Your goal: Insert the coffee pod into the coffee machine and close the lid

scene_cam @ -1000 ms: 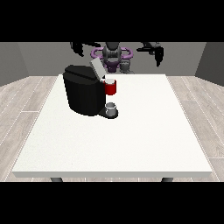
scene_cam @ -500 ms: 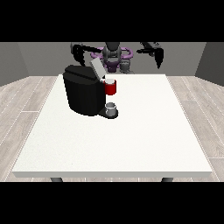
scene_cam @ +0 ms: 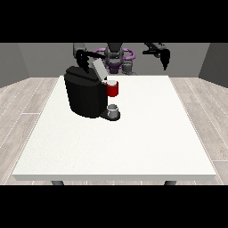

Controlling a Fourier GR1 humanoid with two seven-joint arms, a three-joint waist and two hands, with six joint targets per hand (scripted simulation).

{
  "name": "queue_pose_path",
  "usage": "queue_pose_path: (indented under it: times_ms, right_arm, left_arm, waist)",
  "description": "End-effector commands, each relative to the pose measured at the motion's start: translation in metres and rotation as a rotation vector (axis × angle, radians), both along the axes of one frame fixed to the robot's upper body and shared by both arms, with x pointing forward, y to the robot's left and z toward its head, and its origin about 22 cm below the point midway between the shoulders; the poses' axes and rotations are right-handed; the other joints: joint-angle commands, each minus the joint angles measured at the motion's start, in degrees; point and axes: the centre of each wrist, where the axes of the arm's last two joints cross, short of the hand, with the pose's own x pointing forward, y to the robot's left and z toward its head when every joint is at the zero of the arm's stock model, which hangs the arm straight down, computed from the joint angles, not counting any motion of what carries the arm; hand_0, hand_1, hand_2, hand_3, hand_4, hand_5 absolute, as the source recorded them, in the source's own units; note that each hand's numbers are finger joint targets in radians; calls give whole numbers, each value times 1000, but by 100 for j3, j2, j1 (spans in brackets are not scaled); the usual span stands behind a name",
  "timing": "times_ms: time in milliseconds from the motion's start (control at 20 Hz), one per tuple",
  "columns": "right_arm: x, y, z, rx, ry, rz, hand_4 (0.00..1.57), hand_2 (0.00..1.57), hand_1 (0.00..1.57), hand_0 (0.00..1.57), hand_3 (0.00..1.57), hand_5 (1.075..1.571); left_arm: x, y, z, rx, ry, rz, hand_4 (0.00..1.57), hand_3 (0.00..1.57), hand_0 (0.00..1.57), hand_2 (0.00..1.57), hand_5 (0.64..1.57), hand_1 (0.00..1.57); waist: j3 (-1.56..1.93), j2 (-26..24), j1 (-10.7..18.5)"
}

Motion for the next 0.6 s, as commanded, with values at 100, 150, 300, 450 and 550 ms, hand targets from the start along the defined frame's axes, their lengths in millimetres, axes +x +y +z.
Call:
queue_pose_path:
  times_ms: [100, 150, 300, 450, 550]
  right_arm:
    - [16, 15, 10, -22, 9, 24, 0, 0, 0, 0, 0, 1571]
    - [19, -10, 10, 1, -24, -1, 0, 0, 0, 0, 0, 1571]
    - [23, 12, 15, -33, -61, 37, 0, 0, 0, 0, 0, 1571]
    - [22, 0, 10, -20, -18, 57, 0, 0, 0, 0, 0, 1571]
    - [32, 18, 35, -49, -23, 67, 0, 0, 0, 0, 0, 1571]
  left_arm:
    - [0, -6, 7, -3, 12, -8, 124, 0, 0, 0, 1571, 0]
    - [2, -1, 18, 16, -45, -3, 0, 0, 0, 0, 1571, 0]
    - [5, -2, 14, 23, -70, 18, 0, 0, 0, 0, 1571, 0]
    - [3, 4, 8, 21, -33, 33, 0, 0, 0, 0, 1571, 0]
    - [2, 5, 1, 20, -27, 30, 0, 0, 0, 0, 1571, 0]
  waist:
    - [8, 146, 6]
    - [9, 287, 19]
    - [8, 463, 50]
    - [8, 371, -78]
    - [8, 321, -16]
